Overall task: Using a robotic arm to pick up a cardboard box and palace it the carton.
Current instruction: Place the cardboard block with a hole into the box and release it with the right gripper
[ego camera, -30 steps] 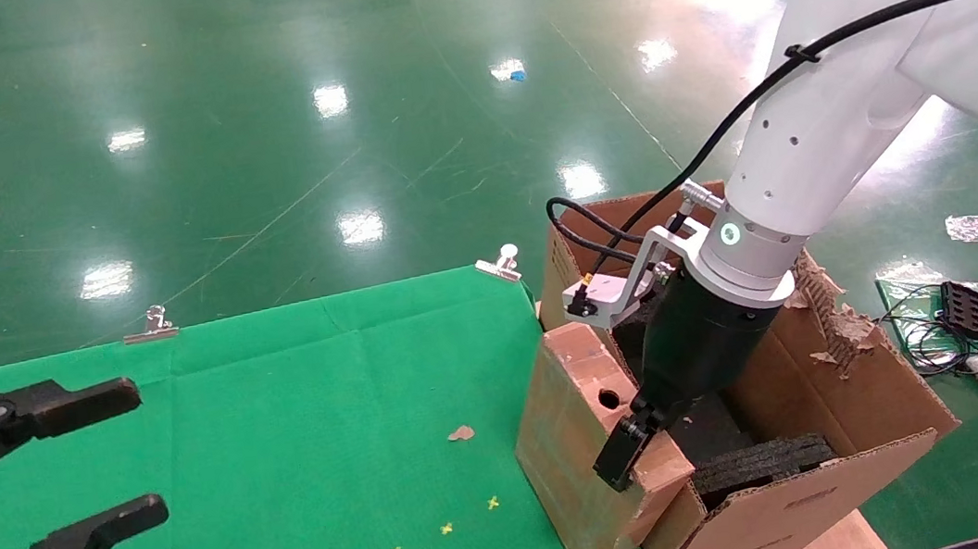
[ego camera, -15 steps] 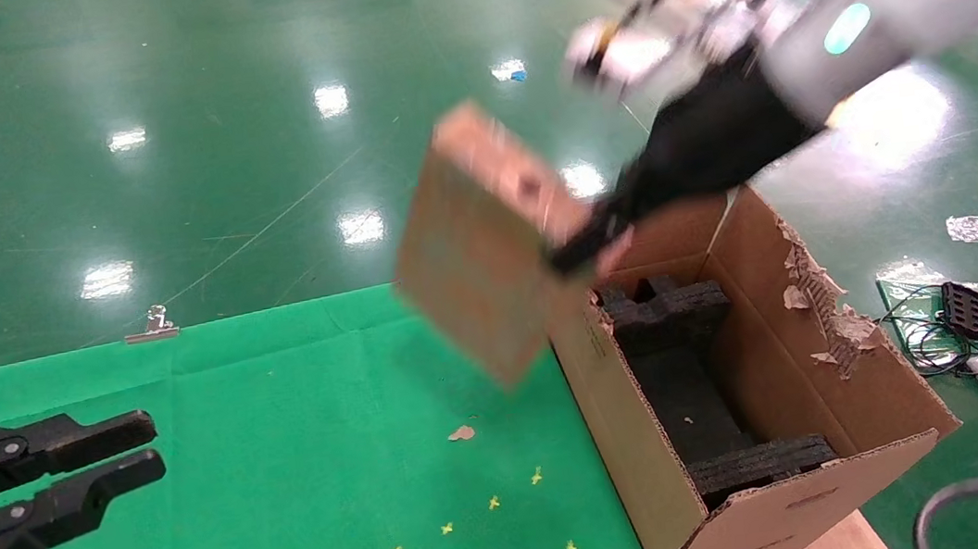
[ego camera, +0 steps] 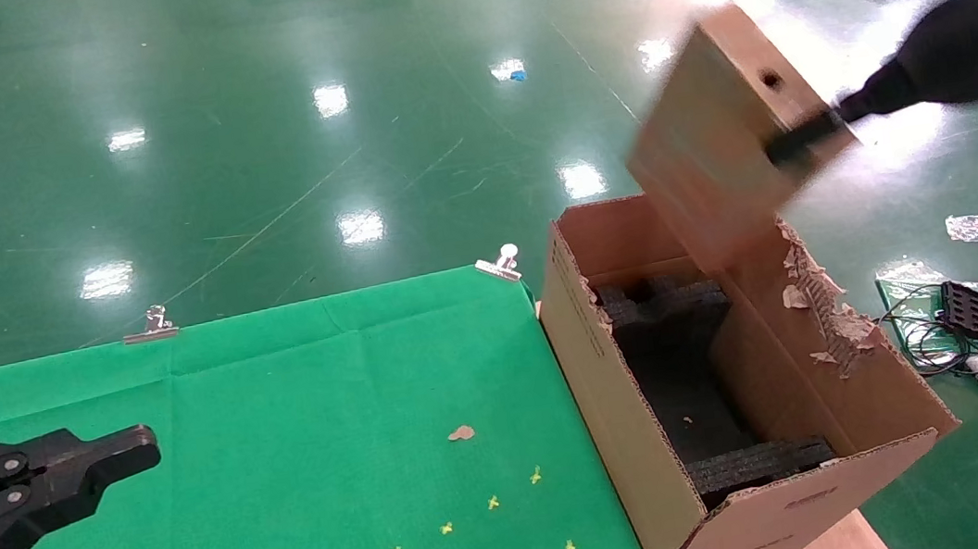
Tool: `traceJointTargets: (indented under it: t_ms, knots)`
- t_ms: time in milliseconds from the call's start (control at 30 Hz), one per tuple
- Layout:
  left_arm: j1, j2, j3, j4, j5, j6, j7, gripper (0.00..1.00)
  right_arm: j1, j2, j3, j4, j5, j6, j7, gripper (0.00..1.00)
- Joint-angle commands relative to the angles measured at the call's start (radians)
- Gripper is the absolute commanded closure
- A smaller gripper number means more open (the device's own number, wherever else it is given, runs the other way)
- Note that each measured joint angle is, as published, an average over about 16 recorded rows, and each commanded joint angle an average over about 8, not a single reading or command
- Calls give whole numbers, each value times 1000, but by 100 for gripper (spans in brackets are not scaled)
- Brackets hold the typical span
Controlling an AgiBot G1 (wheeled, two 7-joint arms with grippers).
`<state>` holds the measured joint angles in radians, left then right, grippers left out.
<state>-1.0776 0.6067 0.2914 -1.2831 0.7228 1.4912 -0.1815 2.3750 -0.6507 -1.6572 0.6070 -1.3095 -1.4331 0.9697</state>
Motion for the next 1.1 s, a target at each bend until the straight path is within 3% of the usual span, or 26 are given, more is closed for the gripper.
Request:
traceJointTargets:
  t_ms: [33,100,633,1100]
  knots:
    - [0,0,0,0,0,0,0,23,-10,11,-16,-34,-21,-11,10,100]
    - [0,0,0,0,0,0,0,0,-41,11,-28,-71,-24,-15,14,100]
    - [0,-1,1,0,-1,-1,1,0,-248,-59,-66,-321,-21,26,23,100]
    - [0,-1,2,0,-1,-1,1,0,-417,-131,-52,-469,15,128,-4,100]
